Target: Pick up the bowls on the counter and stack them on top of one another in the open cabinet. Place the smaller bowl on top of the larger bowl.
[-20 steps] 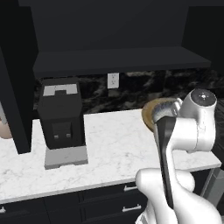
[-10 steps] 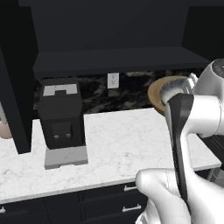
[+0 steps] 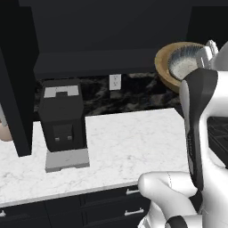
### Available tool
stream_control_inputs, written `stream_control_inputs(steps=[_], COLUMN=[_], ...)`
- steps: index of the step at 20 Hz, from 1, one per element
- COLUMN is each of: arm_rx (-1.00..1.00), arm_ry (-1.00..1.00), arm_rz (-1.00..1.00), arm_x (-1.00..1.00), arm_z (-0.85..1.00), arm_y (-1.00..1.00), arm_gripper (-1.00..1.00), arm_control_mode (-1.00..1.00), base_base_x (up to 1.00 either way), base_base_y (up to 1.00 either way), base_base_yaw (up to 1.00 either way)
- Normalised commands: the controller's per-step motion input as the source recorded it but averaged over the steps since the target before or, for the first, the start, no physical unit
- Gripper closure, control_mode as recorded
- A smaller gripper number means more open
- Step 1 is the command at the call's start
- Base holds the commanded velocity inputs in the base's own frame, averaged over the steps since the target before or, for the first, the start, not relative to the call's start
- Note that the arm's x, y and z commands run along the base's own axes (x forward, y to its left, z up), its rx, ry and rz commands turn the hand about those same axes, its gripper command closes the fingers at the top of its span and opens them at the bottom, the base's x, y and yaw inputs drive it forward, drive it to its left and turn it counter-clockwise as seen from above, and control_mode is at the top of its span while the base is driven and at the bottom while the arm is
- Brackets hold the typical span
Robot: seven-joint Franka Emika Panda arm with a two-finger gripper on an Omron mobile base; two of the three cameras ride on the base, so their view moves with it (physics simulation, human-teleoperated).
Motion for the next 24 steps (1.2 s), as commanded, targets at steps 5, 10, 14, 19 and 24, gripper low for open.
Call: stream_control_inputs(steps=[5,10,14,19,24], arm_rx=[0.01,0.03,0.0,0.0,0.0], arm_ry=[-0.4,-0.21,0.0,0.01,0.09], arm_rz=[0.0,0.03,0.07,0.08,0.1], arm_x=[0.03,0.3,0.65,0.89,1.0], arm_z=[0.39,0.07,0.0,0.0,-0.11], arm_y=[0.13,0.08,0.01,0.0,0.0], arm_gripper=[1.0,1.0,1.0,1.0,1.0], arm_control_mode=[-1.0,-1.0,-1.0,-1.0,-1.0], base_base_x=[0.0,0.0,0.0,0.0,0.0], base_base_y=[0.0,0.0,0.0,0.0,0.0], base_base_yaw=[0.0,0.0,0.0,0.0,0.0])
